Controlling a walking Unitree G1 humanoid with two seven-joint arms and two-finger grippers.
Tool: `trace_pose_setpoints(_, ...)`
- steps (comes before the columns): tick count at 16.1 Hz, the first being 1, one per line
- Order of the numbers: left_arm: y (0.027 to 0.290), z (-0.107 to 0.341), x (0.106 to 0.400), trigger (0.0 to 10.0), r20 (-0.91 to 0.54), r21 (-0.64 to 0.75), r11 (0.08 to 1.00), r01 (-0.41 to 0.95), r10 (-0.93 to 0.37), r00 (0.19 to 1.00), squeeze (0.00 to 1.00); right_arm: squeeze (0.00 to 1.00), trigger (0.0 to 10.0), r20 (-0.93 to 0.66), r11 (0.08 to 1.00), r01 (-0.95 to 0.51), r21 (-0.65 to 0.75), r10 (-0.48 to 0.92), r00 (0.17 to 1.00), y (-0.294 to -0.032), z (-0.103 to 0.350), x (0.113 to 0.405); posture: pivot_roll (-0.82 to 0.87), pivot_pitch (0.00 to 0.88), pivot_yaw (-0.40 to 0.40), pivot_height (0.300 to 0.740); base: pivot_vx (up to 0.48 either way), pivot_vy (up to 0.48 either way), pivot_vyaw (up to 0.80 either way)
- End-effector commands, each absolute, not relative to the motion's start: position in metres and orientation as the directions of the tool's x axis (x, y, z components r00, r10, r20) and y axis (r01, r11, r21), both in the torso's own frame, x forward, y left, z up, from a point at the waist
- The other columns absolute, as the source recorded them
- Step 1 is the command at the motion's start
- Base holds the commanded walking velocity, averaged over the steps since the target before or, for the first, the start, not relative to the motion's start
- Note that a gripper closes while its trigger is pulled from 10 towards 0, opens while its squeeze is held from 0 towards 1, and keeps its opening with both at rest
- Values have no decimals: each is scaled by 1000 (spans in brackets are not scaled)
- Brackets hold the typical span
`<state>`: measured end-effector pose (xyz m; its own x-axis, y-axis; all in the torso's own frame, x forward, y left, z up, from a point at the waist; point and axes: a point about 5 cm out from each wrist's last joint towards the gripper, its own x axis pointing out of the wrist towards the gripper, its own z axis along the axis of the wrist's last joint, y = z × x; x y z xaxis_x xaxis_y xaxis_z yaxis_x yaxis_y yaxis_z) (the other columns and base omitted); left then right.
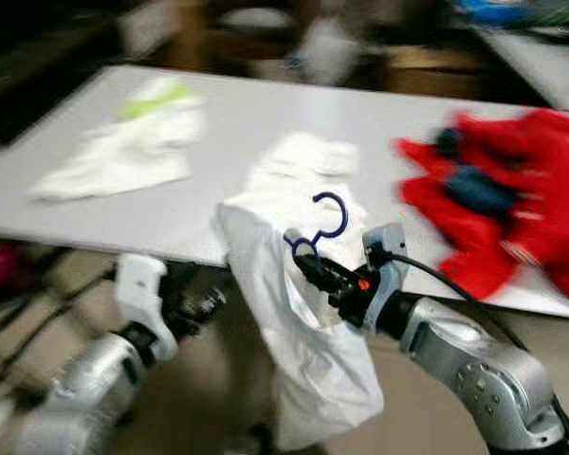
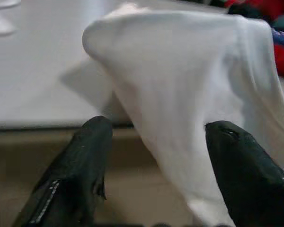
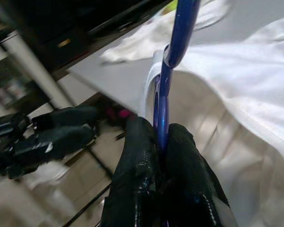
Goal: Hang hanger
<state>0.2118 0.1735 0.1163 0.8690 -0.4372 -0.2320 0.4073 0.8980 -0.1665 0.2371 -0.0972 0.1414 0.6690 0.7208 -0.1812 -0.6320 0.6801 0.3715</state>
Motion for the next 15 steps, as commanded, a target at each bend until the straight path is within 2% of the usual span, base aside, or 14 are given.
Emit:
trace_pose_setpoints(1,170,115,209,10000,-243,-137,902,410,-431,869,1000,0,10000,-198,699,-633,332,708,678,-97,139,232,-7,0,33,740,0,0,800)
trace_pose_setpoints(5,165,107,207,10000,-260,-92,915,394,-404,877,1000,0,10000,-214,730,-611,306,678,703,-99,132,230,-6,0,32,740,0,0,800)
trace_pose_setpoints(15,159,104,211,10000,-264,-70,916,394,-398,879,1000,0,10000,-205,701,-654,286,711,673,-95,132,226,-7,0,28,740,0,0,800)
